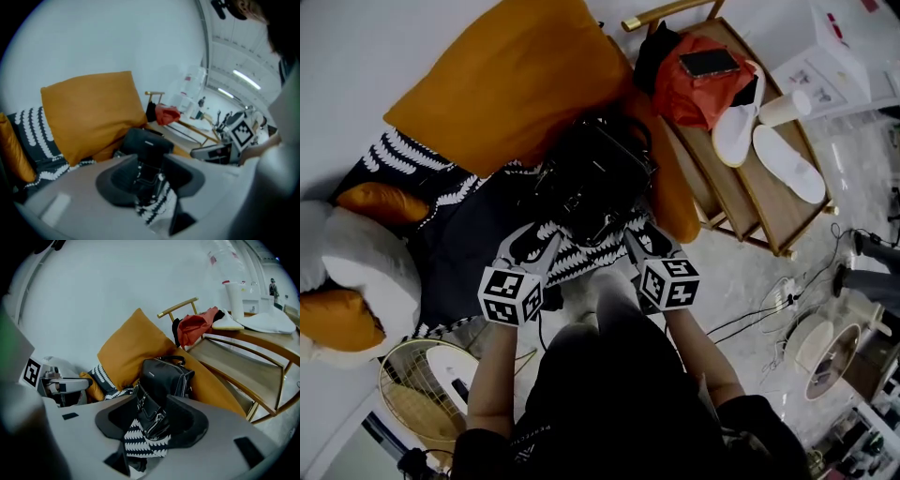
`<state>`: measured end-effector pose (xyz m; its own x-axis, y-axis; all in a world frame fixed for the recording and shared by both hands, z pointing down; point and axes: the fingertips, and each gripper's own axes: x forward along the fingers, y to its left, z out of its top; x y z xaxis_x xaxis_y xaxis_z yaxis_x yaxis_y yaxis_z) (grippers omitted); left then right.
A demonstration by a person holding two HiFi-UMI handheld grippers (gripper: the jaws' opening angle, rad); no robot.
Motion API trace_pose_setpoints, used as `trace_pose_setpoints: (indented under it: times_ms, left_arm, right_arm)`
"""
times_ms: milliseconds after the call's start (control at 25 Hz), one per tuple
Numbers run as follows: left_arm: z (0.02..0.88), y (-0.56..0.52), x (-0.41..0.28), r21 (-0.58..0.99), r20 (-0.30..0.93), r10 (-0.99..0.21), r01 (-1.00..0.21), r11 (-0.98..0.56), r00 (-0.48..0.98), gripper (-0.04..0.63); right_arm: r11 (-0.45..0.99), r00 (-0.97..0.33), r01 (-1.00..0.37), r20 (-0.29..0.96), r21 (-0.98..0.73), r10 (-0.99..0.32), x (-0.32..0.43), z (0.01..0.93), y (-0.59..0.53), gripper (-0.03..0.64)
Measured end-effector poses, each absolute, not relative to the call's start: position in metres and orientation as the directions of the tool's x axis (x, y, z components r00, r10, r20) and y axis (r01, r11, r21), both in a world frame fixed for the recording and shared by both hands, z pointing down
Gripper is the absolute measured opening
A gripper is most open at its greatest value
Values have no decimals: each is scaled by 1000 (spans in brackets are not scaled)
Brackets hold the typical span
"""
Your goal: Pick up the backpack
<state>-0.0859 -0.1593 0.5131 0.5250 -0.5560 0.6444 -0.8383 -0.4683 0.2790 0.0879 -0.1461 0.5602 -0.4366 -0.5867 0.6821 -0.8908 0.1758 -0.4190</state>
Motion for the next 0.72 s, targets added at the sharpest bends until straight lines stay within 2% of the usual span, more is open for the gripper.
trace_pose_setpoints:
  times_ms: [720]
  left_arm:
    - [613, -244, -89, 213, 758, -438, -819, -533, 483, 190]
  right_arm:
    - [45, -420, -882, 741, -469, -524, 104, 656, -185, 218]
